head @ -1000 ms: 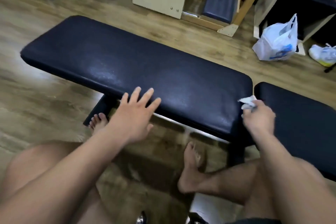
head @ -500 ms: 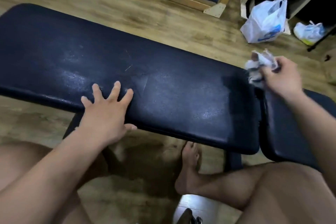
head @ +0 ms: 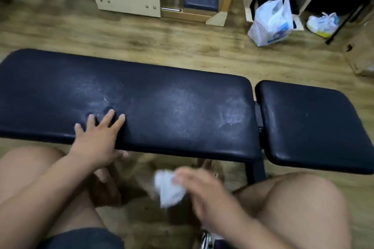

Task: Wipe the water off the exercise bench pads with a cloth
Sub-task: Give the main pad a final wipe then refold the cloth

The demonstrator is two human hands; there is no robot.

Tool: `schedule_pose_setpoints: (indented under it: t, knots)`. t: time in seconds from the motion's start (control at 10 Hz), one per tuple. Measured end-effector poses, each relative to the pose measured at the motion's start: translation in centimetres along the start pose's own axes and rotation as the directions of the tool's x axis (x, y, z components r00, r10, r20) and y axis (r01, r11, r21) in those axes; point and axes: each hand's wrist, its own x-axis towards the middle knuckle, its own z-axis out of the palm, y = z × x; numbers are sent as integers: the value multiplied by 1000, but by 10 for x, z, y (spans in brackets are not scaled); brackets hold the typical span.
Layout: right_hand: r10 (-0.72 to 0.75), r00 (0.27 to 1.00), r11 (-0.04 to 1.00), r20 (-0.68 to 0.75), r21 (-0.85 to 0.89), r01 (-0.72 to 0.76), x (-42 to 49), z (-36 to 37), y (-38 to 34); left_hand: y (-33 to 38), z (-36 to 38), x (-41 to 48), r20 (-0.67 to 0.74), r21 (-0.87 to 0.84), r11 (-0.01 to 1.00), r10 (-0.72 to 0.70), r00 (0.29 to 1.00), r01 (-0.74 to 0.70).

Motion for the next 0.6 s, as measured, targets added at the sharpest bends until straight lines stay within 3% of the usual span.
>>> schedule_pose_setpoints:
  t: [0.1,0.2,0.3,0.4,0.5,0.6]
  knots:
    - [427,827,830,-366,520,-199,1,-25,44,52,-1,-42,-240,-387,904,93,966,-183]
    - [633,744,433,-214,895,-111,-5,-42,49,106,-3,-80,-161,-809,550,131,978,-207]
    - [610,791,132,-42,990,-49,-14,-36,45,159,9,-115,-100,-956,254,174,980,-143]
    - [569,820,72,-56,997,17,-17,-36,35,166,14,-121,-209,-957,189,84,974,-222]
    - [602,797,-38,-49,995,90,-19,-39,35,154,1,-121,-318,-932,179,16,948,-316]
    - [652,747,222,-128,975,-26,-22,-40,38,145,-17,-125,-352,-913,211,24,936,-349]
